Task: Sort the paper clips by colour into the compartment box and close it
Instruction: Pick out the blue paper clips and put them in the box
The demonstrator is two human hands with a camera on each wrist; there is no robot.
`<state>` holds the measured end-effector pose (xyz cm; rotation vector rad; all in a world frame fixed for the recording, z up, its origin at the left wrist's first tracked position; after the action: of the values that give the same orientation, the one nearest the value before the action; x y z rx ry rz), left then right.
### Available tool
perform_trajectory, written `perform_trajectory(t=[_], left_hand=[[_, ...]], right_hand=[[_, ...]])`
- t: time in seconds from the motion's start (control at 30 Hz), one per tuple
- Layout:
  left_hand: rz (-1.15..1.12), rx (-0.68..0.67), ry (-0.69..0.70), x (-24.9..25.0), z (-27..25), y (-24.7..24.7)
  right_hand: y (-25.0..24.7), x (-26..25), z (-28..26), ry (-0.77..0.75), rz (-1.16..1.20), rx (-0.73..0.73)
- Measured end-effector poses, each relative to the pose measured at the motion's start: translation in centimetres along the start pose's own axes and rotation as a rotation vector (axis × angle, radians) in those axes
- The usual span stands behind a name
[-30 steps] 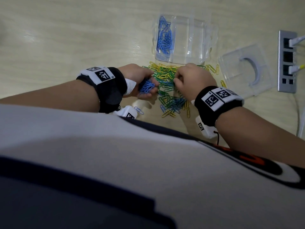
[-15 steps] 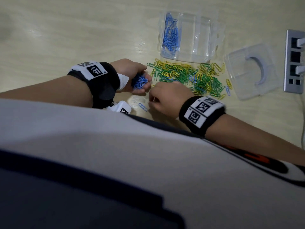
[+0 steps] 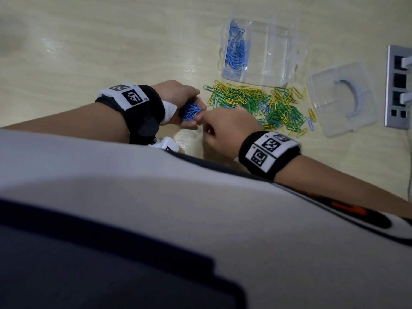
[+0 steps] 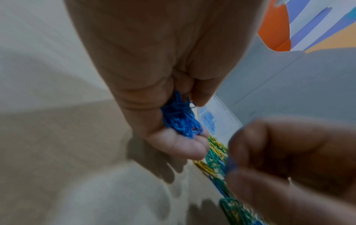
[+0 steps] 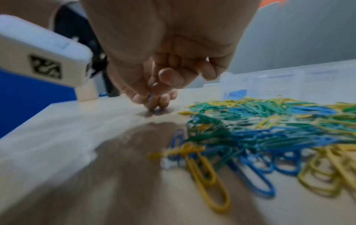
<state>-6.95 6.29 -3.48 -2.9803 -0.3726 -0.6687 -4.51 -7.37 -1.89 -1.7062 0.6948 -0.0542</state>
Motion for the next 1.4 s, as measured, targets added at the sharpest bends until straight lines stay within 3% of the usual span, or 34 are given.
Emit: perform_trajectory(t=[0.1, 0.2, 0.33, 0.43, 0.53, 0.77, 0.93, 1.3, 1.4], left_hand=[[-0.050, 0.006, 0.031, 0.2, -0.1, 0.7], [-0.091, -0.024, 0.056, 0.5, -0.4, 1.2], [-0.111, -0.074, 0.034, 0.8, -0.5, 1.8], [-0.096, -0.110, -0.017, 0.8, -0.4, 1.9], [-0.090, -0.125, -0.010, 1.0, -0.4, 1.6], [-0.102, -0.092, 0.004, 1.1, 0.4, 1.0], [-0.137, -0.094, -0.004, 1.2, 0.6, 0.6], [-0.114, -0.081, 0.006, 0.9, 0.7, 0.7], [-0.107, -0.086, 0.012, 1.0, 0.6, 0.7]], right_hand=[[-1.3, 1.0, -0.1, 0.071, 0.149, 0.169], [-1.5, 1.3, 0.2, 0.048, 0.142, 0.163], [-1.9, 3.4, 0.1, 0.159, 0.261, 0.342], [-1.3, 6.0, -0.1, 0.272, 0.089, 0.208], [-0.4, 6.9, -0.4, 0.252, -0.081, 0.056], [-0.7, 6.1, -0.3, 0.134, -0.002, 0.000], [-1.5, 6.6, -0.2, 0.166, 0.009, 0.035], [-0.1, 5.2, 1.2, 0.104, -0.094, -0.051], [-0.7, 5.6, 1.0, 0.109, -0.083, 0.005]])
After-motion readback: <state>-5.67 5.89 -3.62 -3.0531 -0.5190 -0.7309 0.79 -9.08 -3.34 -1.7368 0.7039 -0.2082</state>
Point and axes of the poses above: each hand's wrist, its own z-axis towards the middle knuckle, its own y-axis out of the palm, x = y × z, the point moved 2 cm from there along z, towards the middle knuckle, and after that the axes turned 4 degrees about -y, right-handed, at the moved point
